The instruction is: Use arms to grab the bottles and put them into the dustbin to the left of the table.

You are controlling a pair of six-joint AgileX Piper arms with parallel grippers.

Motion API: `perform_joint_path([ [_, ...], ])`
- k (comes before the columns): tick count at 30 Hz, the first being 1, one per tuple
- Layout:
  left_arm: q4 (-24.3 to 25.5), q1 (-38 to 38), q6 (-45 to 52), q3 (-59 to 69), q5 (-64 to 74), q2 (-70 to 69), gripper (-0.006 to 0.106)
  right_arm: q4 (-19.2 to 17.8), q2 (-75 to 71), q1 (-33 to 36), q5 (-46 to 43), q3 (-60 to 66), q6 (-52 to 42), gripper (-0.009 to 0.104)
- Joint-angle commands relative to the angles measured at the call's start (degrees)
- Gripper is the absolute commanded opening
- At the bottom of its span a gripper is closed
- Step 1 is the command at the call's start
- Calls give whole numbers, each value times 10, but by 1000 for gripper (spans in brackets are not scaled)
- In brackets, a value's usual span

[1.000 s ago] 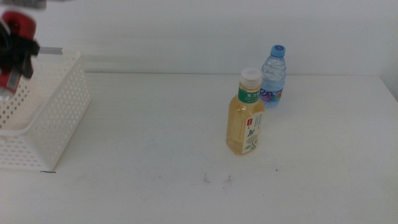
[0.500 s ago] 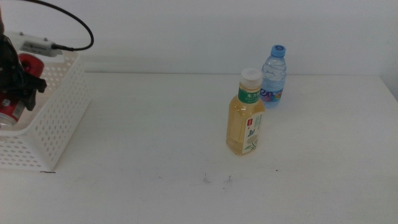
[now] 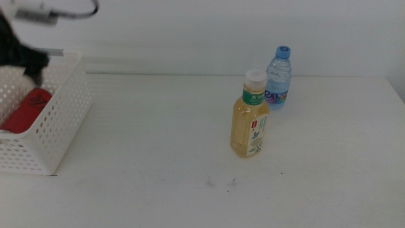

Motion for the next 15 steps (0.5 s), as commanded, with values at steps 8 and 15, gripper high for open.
perform_joint_path([
  [8, -99, -194, -14, 330, -370, -297, 94, -2, -2, -4, -5, 2, -1, 88],
  [15, -133, -371, -13, 679, -869, -394, 94, -2, -2, -4, -5, 2, -1, 88],
])
